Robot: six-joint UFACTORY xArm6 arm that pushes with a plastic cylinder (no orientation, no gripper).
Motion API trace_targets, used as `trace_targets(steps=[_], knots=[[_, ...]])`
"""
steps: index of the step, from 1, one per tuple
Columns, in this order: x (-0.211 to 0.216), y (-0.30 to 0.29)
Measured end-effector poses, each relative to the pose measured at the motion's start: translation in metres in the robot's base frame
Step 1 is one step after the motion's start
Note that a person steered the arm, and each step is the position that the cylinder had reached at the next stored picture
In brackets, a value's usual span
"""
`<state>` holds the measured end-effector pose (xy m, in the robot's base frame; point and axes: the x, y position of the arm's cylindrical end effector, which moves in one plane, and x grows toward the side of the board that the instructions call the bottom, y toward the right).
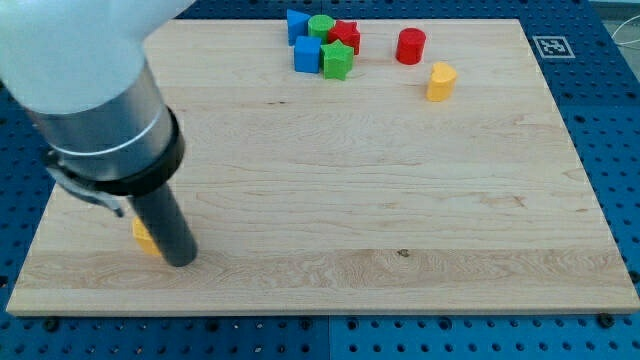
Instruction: Push the yellow heart closer to the yellow hexagon
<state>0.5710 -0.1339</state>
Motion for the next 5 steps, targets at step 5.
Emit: trace_targets(steps=[5], knots=[[-0.076,0.172]])
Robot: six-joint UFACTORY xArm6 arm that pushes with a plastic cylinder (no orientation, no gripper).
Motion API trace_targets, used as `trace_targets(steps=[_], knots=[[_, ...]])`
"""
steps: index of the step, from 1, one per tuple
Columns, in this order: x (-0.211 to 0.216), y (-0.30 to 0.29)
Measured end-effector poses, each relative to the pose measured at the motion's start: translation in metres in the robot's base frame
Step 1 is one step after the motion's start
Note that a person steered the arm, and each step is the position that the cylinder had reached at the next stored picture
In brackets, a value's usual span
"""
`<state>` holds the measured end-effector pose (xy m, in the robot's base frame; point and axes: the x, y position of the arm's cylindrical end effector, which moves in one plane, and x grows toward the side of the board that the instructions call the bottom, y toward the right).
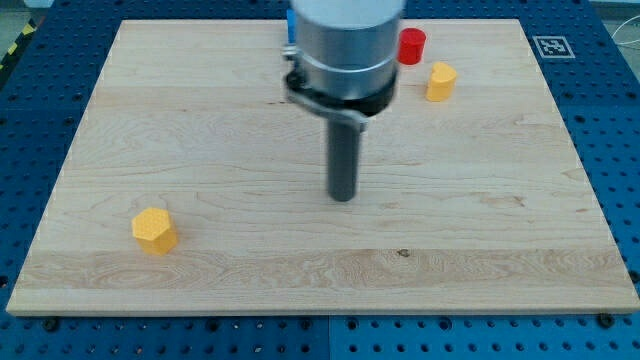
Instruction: Push the yellow heart closer to the yellow hexagon
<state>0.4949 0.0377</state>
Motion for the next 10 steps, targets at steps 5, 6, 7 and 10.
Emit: trace_targets(steps=[5,6,7,10], knots=[[-0.118,0.199],[-0.157,0.192],[-0.168,0.163],[-0.175,0.066]])
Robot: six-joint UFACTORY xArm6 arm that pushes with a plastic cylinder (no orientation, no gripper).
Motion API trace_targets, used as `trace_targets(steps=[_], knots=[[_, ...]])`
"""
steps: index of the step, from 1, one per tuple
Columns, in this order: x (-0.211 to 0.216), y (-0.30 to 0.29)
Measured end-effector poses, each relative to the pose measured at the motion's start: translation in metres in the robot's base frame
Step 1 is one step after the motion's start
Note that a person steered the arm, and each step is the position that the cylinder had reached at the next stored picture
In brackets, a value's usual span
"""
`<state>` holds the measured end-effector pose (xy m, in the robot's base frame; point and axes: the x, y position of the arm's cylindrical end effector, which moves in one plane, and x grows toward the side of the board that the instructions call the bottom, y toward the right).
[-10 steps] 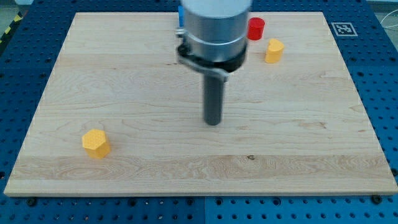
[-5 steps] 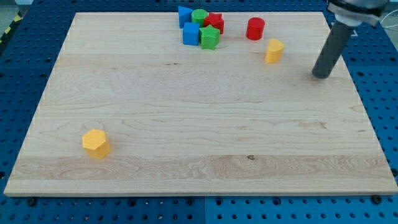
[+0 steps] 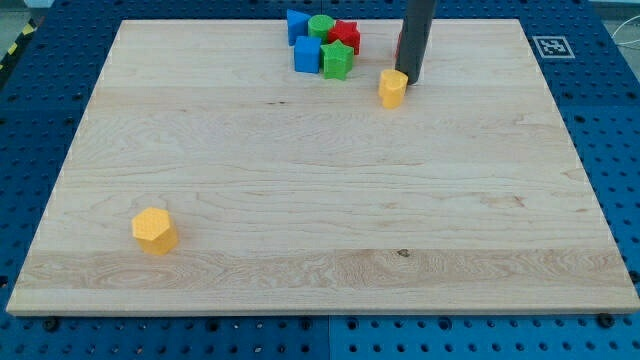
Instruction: Push the yellow heart closer to the yellow hexagon
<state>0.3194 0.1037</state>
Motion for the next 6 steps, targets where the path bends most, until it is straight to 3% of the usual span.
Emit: trace_targets(steps=[4,6], knots=[[0.081,-0.029],[0.065,-0.082]])
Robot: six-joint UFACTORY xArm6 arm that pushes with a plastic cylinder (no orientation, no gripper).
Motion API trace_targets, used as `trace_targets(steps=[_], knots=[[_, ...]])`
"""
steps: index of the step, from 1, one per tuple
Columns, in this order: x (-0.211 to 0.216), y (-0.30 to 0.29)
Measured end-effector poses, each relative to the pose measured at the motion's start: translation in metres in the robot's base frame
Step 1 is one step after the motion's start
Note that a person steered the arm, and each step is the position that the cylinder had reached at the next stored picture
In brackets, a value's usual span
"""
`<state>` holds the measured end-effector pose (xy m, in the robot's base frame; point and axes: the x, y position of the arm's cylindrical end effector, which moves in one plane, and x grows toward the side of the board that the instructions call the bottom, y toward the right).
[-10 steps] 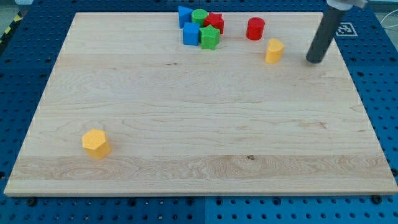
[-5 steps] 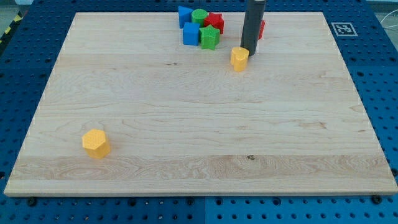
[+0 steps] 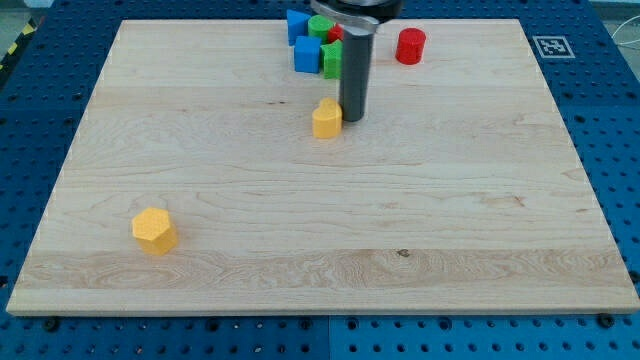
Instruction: Push the yellow heart closer to the yellow hexagon
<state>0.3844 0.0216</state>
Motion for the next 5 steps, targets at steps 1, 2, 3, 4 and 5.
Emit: trace_targets(steps=[1,2,3,4,5], knots=[[0.011,-0.039],[0.025,-0.068],[0.041,-0.092],[0.058,-0.112],[0.075,-0.13]])
